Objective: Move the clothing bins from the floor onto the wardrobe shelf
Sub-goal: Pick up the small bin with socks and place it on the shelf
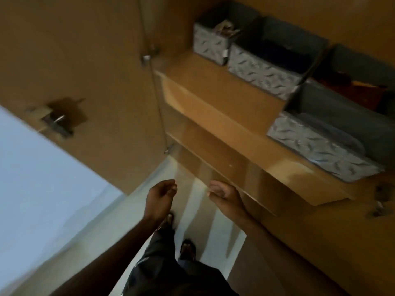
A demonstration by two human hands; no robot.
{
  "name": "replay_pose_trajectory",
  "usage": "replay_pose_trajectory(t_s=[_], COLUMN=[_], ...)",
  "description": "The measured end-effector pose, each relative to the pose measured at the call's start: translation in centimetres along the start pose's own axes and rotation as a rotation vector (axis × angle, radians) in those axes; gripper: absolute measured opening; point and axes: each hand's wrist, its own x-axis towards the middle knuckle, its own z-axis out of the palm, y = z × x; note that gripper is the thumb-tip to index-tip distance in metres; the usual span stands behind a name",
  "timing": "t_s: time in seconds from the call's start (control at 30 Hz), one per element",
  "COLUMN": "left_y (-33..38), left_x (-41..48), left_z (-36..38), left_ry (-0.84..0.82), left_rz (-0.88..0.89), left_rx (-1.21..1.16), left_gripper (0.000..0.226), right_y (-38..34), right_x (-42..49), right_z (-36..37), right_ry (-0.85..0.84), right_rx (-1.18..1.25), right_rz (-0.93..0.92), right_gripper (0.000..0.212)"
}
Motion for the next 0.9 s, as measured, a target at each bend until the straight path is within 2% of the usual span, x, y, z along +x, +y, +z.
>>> replay_pose_trajectory(t_s=[0.27, 0.43, 0.57, 0.77, 0.9], left_y=[-8.1, -14.0, -18.8, -26.0, -29.3], left_x=[-9.1, -17.9, -26.8, -40.2, -49.7], left_z=[-7.8, -11.8, -13.2, -12.7, -11.1], left_ry=[0.356, 0.63, 0.842, 1.038, 1.28], left_rz=[-0.18, -0.27, -0.331, -0.394, -0.454], left_rx=[-0.136, -0.299, -0.407, -0.524, -0.627], left_gripper=[0.022, 0.023, 0.026, 0.023, 0.024], right_y=[-1.2, -2.0, -1.2, 1.4, 4.3], right_x=[-1.7, -5.7, -11.3, -22.6, -30.2], right_z=[10.0, 17.8, 23.8, 30.8, 34.9], right_ry=[-0.375, -0.635, -0.809, -1.043, -1.261], right_rx=[-0.174, -0.328, -0.458, -0.583, -0.704], right_rz=[-0.068, -0.148, -0.226, -0.325, -0.372], right_gripper=[0.045, 0.047, 0.045, 0.046, 0.046])
